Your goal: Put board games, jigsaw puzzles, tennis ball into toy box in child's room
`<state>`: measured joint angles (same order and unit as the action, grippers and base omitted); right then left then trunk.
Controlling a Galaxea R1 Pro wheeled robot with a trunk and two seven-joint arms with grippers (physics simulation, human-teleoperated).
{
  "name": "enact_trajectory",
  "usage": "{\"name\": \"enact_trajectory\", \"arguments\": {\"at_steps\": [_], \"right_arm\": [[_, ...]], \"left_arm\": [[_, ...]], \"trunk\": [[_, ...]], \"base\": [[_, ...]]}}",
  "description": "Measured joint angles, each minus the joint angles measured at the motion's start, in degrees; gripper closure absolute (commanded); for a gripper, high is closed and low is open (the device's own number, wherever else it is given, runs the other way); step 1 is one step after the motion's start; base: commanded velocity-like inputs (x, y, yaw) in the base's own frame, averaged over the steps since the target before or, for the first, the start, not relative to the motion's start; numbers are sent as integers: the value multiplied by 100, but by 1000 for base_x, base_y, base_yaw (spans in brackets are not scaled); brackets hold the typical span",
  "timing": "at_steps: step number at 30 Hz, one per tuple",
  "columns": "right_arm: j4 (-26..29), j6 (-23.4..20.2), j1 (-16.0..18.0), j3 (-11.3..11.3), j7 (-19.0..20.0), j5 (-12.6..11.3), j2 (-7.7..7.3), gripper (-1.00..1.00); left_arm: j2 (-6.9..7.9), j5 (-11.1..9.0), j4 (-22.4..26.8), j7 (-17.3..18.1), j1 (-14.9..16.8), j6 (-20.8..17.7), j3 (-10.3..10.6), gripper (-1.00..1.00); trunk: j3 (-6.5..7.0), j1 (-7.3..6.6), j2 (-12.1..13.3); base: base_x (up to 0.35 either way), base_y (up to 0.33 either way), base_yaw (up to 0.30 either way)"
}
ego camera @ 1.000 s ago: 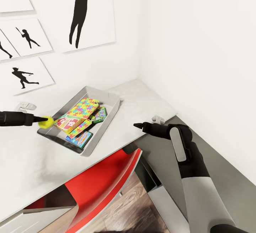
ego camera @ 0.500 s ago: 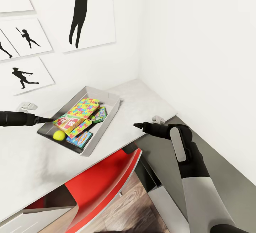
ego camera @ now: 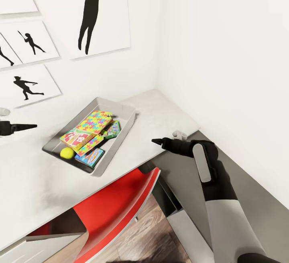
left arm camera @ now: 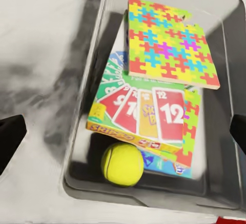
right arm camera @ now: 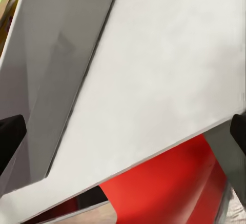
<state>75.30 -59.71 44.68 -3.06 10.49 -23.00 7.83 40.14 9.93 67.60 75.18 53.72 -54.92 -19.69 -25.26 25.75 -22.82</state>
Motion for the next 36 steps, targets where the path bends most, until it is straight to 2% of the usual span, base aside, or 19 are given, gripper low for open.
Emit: {"name": "enact_trajectory", "arguments": {"at_steps": [2,5,9,12,14,17,18,22,25,26,31,34,36], "right_arm": [[17,0,0,-102,35,-3,-3,-100],[144,0,0,-233,245,-3,-8,-100],[252,-1,-5,-293,554,6,-60,-100],[394,0,-116,-329,714,9,-183,-100],[578,0,-273,-398,867,5,-261,-100],[795,0,-518,-618,1225,9,-315,-100],[856,2,-673,-786,1492,20,-328,-100],[951,51,-1102,-1252,2282,28,-360,-100],[1044,228,-1393,-1495,2802,33,-371,-100],[1056,280,-1457,-1538,2920,32,-372,-100],[1090,832,-2105,-1921,4108,55,-375,-100],[1093,1163,-2434,-2142,4705,63,-372,-100],[1094,1336,-2577,-2241,4972,67,-370,-100]], "left_arm": [[155,-3,-105,169,0,-2,-114,-100],[355,-1,-526,611,-1,6,-297,-100],[453,17,-1101,1086,-6,76,-527,-100],[520,30,-1696,1379,-10,181,-604,-100],[593,28,-2248,1433,-11,316,-618,-100],[691,7,-3012,1436,-11,645,-620,-100],[732,4,-3466,1437,-14,846,-617,-100],[778,-8,-4774,1441,-14,1566,-604,-100],[787,-13,-5427,1446,-12,1994,-604,-100],[790,-13,-5538,1446,-11,2056,-607,-100],[809,-12,-6244,1452,-11,2613,-596,-100],[854,-18,-6359,1453,-9,2746,-608,-100],[910,-26,-6392,1454,-9,2773,-610,-100]], "trunk": [[0,0,0],[0,0,0],[0,1,1],[0,1,1],[0,1,1],[8,0,0],[14,0,0],[47,0,0],[73,0,0],[83,0,0],[128,0,0],[155,0,0],[174,0,-1]], "base": [[0,0,0],[0,0,0],[-19,0,0],[-81,0,0],[-34,0,0],[-12,0,0],[-4,0,0],[-1,0,0],[0,0,0],[0,0,0],[0,0,0],[0,0,0],[0,0,0]]}}
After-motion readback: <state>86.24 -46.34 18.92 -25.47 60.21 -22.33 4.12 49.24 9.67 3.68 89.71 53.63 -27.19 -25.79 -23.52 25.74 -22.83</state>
